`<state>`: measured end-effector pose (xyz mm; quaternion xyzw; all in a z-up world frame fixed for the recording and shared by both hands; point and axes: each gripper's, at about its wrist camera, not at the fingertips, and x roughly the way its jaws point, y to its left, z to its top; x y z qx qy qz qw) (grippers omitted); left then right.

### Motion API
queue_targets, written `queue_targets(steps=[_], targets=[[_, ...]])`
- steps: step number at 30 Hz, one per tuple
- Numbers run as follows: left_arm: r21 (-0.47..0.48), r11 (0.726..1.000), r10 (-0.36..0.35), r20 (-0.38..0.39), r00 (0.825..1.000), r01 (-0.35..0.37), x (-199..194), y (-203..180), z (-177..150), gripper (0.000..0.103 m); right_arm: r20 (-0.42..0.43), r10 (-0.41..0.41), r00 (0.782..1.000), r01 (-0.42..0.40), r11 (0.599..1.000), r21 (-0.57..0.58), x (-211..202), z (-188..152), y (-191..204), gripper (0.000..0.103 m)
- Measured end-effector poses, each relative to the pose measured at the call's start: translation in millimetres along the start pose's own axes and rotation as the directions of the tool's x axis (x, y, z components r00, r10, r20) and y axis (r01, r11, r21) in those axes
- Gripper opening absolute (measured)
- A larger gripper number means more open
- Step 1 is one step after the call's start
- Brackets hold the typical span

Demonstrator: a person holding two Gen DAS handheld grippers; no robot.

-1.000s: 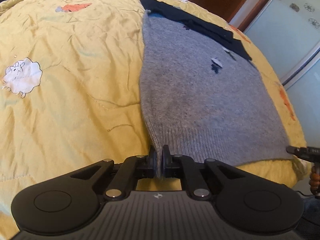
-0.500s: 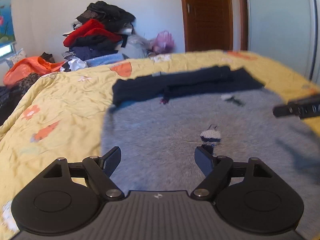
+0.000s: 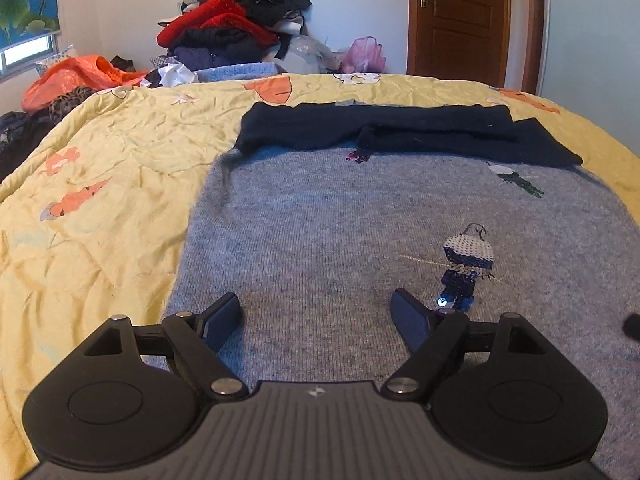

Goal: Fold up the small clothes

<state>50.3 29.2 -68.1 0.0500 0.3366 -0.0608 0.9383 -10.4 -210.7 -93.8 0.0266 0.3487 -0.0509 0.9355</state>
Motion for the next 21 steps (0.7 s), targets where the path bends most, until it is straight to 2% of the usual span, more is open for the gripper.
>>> queue_targets(steps=[12, 21], targets=[[-0.011, 1.000, -0.008, -0.012, 1.000, 0.008, -29.4, 3.9, -23.2, 0.083, 0.013, 0.006, 1.000, -0.006, 1.000, 0.009, -8.0, -7.5, 2.1, 0.103], [-0.022, 1.000, -0.016, -0.006, 1.000, 0.016, -33.1, 7.6, -27.4, 0.085, 0.014, 0.006, 1.000, -0.006, 1.000, 0.010, -7.8, -8.1, 1.8, 0.103]])
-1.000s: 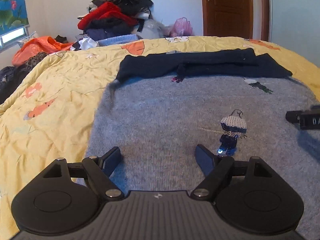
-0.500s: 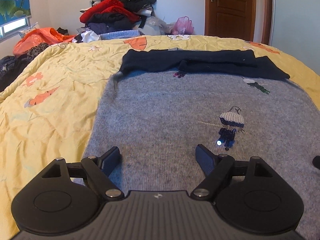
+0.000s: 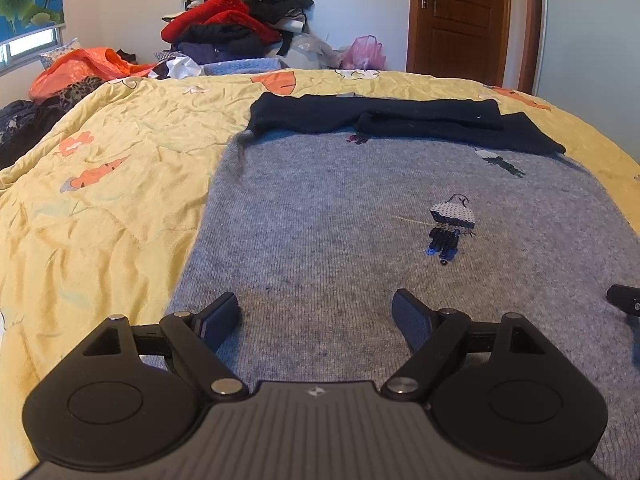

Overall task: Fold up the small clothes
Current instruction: 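Grasp the ribbed sweater hem with both grippers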

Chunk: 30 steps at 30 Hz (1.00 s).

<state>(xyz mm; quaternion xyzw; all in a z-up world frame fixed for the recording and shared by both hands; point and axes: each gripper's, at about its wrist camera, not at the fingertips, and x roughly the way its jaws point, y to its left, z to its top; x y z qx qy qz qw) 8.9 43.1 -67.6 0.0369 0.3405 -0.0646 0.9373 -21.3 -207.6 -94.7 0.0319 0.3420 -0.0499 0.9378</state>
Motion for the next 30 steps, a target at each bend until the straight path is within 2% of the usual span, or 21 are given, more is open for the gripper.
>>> queue_targets(steps=[8, 13, 17, 25, 28, 30], targets=[[0.012, 1.000, 0.003, 0.003, 1.000, -0.003, -4.4, -0.2, -4.4, 0.085, 0.000, 0.001, 1.000, -0.001, 1.000, 0.000, 0.2, -0.2, -0.1, 0.103], [0.011, 1.000, -0.008, 0.004, 1.000, 0.008, -23.9, 7.4, -21.2, 0.085, 0.001, 0.002, 1.000, -0.002, 1.000, 0.001, -0.1, -0.1, 0.1, 0.103], [0.004, 1.000, -0.021, -0.007, 1.000, 0.021, -38.7, 15.9, -33.7, 0.091, 0.002, 0.002, 1.000, -0.002, 1.000, 0.003, -0.6, -0.4, 0.3, 0.103], [0.024, 0.999, -0.032, -0.033, 0.999, 0.033, -60.1, 26.0, -47.4, 0.092, 0.002, 0.006, 1.000, -0.006, 1.000, 0.003, -1.5, 0.0, 1.0, 0.103], [0.030, 0.999, -0.041, -0.044, 0.998, 0.042, -71.9, 33.2, -53.2, 0.093, -0.005, 0.036, 0.999, -0.036, 0.999, 0.014, -17.3, -4.1, -4.4, 0.102], [0.017, 1.000, -0.016, -0.050, 0.999, 0.017, -78.7, 41.8, -57.7, 0.093, 0.017, 0.094, 0.995, -0.095, 0.995, 0.040, -40.6, -12.0, -15.5, 0.102]])
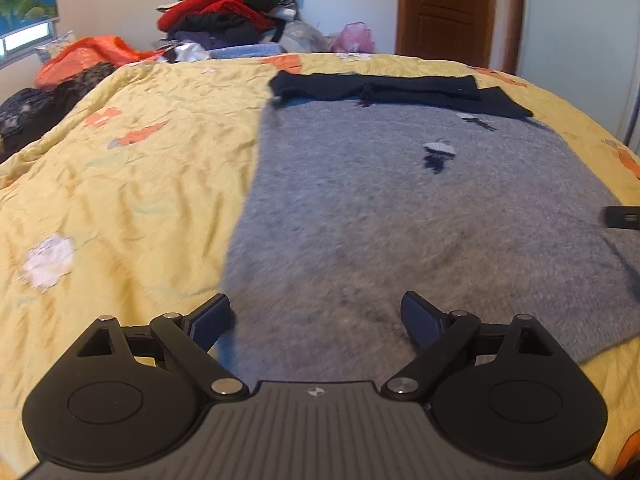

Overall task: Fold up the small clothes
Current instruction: 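Grasp the ribbed sweater hem with both grippers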

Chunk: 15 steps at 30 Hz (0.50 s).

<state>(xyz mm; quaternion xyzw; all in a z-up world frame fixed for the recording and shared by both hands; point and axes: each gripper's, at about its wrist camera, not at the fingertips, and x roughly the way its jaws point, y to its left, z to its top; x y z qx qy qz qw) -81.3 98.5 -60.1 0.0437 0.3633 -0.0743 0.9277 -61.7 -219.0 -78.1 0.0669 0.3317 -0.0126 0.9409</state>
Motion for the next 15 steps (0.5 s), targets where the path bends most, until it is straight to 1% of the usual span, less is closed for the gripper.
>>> queue_targets(steps=[2, 3, 4, 6, 8, 11, 13, 15], targets=[[-0.044, 0.999, -0.011, -0.029, 1.000, 0.010, -3.0, 13.2, -3.8, 0.093, 0.031, 0.066, 0.997, -0.068, 0.997, 0.046, -26.3, -8.1, -16.2, 0.103], [-0.070, 0.997, -0.025, -0.042, 0.999, 0.022, -3.3, 19.5, -4.9, 0.093, 0.029, 0.088, 0.996, -0.090, 0.993, 0.073, -36.1, -10.7, -25.9, 0.103], [-0.085, 0.996, -0.033, -0.043, 0.999, 0.029, -4.5, 24.6, -5.1, 0.093, 0.012, 0.102, 0.995, -0.102, 0.989, 0.103, -42.6, -12.5, -36.6, 0.103], [-0.087, 0.995, -0.047, -0.053, 0.998, 0.042, -5.1, 27.8, -4.2, 0.093, -0.056, 0.106, 0.993, -0.095, 0.980, 0.175, -48.2, -15.1, -58.6, 0.102], [-0.089, 0.995, -0.056, -0.063, 0.996, 0.051, -5.5, 27.7, -3.4, 0.092, -0.108, 0.138, 0.984, -0.109, 0.964, 0.244, -49.4, -18.2, -77.6, 0.100], [-0.101, 0.987, -0.130, -0.083, 0.988, 0.122, -7.6, 29.9, 0.4, 0.092, -0.148, 0.227, 0.963, -0.174, 0.937, 0.303, -51.5, -21.0, -91.4, 0.101], [-0.136, 0.973, -0.201, -0.096, 0.975, 0.187, -8.7, 36.7, 3.0, 0.092, -0.173, 0.276, 0.945, -0.211, 0.923, 0.321, -51.6, -20.7, -93.4, 0.101], [-0.180, 0.956, -0.253, -0.095, 0.963, 0.234, -8.2, 45.6, 4.8, 0.092, -0.180, 0.318, 0.931, -0.241, 0.905, 0.350, -50.2, -19.4, -96.0, 0.102]])
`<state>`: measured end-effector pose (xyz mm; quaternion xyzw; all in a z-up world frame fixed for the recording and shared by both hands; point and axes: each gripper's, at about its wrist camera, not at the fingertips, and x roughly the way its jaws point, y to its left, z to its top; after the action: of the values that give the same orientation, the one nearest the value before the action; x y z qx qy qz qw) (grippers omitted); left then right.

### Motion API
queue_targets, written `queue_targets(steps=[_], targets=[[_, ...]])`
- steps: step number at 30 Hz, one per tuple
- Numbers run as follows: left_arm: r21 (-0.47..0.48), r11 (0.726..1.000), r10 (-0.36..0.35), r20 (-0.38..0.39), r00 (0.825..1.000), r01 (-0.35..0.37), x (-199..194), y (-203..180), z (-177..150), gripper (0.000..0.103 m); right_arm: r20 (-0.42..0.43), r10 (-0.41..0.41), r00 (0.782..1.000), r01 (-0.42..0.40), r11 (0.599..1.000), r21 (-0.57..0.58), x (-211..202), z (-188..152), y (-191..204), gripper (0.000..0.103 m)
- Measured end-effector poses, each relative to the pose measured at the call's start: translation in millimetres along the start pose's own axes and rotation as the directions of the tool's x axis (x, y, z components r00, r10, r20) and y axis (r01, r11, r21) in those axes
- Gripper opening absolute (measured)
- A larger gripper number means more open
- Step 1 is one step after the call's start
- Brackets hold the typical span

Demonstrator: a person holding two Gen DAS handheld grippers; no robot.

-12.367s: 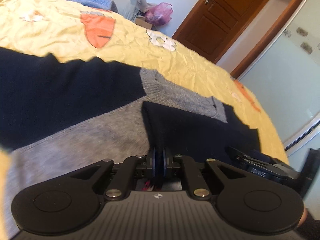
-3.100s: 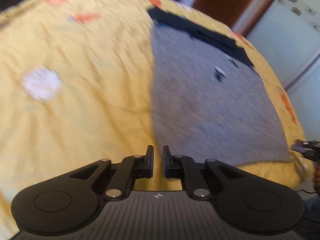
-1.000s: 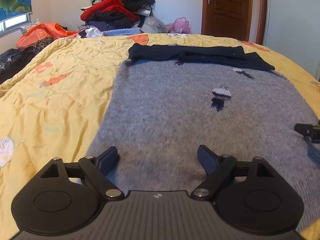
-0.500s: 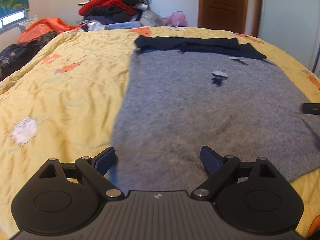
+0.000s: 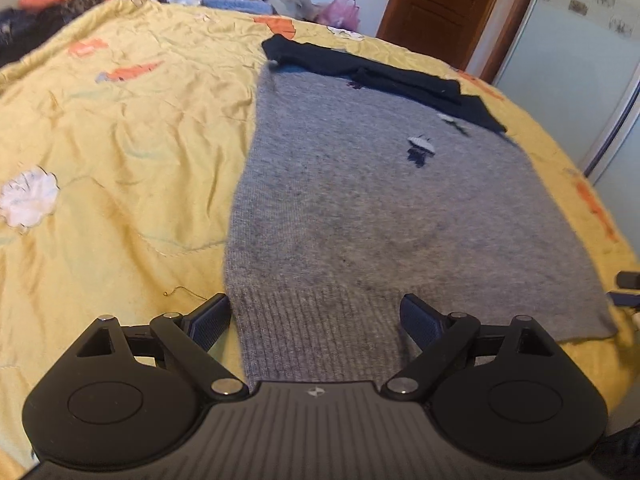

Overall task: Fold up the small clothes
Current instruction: 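Grasp the ribbed sweater hem with both grippers, then lift the ribbed hem with both grippers and fold it over toward the collar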

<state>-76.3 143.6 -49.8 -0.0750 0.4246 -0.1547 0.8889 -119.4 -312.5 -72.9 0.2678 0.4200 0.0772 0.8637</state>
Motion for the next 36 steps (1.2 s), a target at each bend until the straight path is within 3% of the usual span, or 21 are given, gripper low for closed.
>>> queue_targets(steps=[4, 6, 8, 10, 12, 15, 18, 20, 22, 30, 36], targets=[[-0.169, 0.980, -0.107, 0.007, 0.994, 0.106, -2.3, 21.5, 7.4, 0.088, -0.031, 0.078, 0.997, -0.075, 0.995, 0.070, 2.1, 4.4, -3.3, 0.102], [-0.238, 0.960, -0.152, -0.009, 0.988, 0.146, -1.0, 30.3, 11.0, 0.065, -0.043, 0.102, 0.994, -0.098, 0.992, 0.083, 4.6, 6.3, -2.5, 0.102], [-0.265, 0.952, -0.170, -0.032, 0.985, 0.156, 1.3, 35.2, 14.1, 0.055, -0.060, 0.105, 0.993, -0.100, 0.992, 0.076, 6.8, 7.7, 1.2, 0.102], [-0.252, 0.957, -0.162, -0.050, 0.986, 0.144, 1.5, 35.3, 15.9, 0.050, -0.076, 0.114, 0.991, -0.109, 0.992, 0.070, 8.4, 8.4, 4.5, 0.096], [-0.213, 0.971, -0.123, -0.074, 0.990, 0.104, 1.8, 32.2, 16.2, 0.030, -0.092, 0.130, 0.987, -0.125, 0.990, 0.065, 9.7, 7.2, 5.7, 0.090], [-0.234, 0.965, -0.145, -0.089, 0.985, 0.121, 0.0, 37.7, 14.5, 0.028, -0.102, 0.102, 0.990, -0.099, 0.995, 0.027, 9.1, 7.7, 7.6, 0.068], [-0.251, 0.957, -0.172, -0.090, 0.981, 0.145, -1.0, 43.0, 11.3, 0.027, -0.108, 0.101, 0.989, -0.095, 0.994, 0.060, 9.4, 10.4, -1.3, 0.051], [-0.248, 0.959, -0.165, -0.100, 0.981, 0.136, 0.0, 44.6, 11.4, 0.017, -0.104, 0.096, 0.990, -0.090, 0.994, 0.061, 9.5, 9.2, -5.0, 0.039], [-0.266, 0.955, -0.167, -0.114, 0.979, 0.131, 2.3, 48.9, 11.3, 0.007, -0.116, 0.080, 0.990, -0.073, 0.995, 0.065, 11.8, 8.1, -7.7, 0.015], [-0.258, 0.949, -0.203, -0.073, 0.976, 0.179, -14.5, 46.1, 27.6, 0.005, -0.059, 0.176, 0.983, -0.163, 0.970, 0.179, 5.5, 10.4, -18.2, 0.014], [-0.281, 0.921, -0.274, 0.023, 0.961, 0.270, -18.6, 44.5, 77.6, 0.005, 0.059, 0.290, 0.955, -0.296, 0.923, 0.245, -0.7, 47.5, -14.5, 0.014]])
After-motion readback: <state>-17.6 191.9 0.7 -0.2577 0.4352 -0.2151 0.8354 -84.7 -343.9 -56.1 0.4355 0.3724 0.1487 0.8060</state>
